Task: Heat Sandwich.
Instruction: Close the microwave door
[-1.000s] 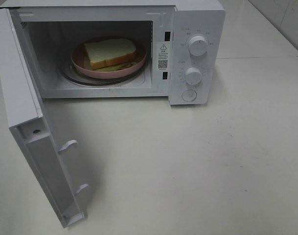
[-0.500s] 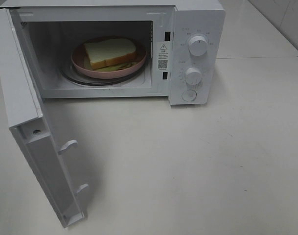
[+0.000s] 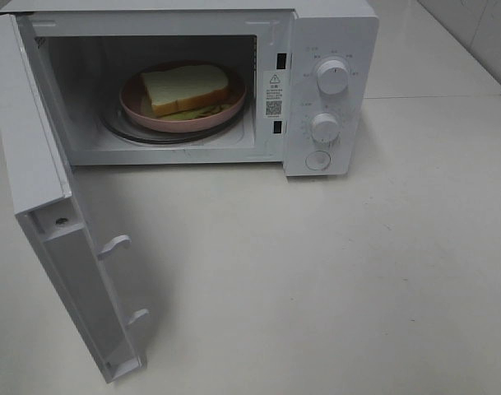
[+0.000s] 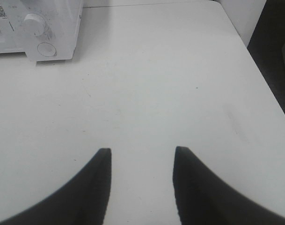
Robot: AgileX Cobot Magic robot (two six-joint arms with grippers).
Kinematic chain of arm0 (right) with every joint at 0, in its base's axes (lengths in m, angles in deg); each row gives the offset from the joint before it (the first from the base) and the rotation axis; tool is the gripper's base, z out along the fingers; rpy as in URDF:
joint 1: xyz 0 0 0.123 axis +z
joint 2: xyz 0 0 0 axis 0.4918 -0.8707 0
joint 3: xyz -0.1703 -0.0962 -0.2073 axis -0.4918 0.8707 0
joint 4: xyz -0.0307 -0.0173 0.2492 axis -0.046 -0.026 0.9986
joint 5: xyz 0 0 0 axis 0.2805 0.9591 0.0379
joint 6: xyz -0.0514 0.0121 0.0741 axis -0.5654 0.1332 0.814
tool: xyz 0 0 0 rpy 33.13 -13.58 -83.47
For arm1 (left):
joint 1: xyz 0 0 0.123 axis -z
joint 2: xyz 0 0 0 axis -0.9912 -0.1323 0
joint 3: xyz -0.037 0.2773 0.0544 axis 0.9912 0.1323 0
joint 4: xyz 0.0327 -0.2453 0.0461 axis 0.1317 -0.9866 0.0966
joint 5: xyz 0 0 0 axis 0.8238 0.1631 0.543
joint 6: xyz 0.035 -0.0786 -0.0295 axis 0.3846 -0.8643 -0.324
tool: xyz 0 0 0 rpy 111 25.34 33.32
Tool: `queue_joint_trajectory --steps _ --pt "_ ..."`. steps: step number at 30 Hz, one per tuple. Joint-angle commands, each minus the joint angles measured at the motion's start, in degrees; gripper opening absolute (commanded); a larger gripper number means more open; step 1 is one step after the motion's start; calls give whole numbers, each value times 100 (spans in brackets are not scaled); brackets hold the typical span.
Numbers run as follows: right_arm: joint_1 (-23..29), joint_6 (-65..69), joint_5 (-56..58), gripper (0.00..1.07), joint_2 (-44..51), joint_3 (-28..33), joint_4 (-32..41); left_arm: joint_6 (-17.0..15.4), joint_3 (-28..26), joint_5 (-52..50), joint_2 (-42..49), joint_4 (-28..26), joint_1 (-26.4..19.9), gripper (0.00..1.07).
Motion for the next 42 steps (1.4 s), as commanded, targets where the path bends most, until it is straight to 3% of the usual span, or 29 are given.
queue_joint_trajectory --steps 1,42 --pt "-23 17 -17 44 149 11 0 -34 11 -52 103 0 -6 98" --pt "-23 17 -17 43 149 11 0 -34 11 -52 103 0 -6 98"
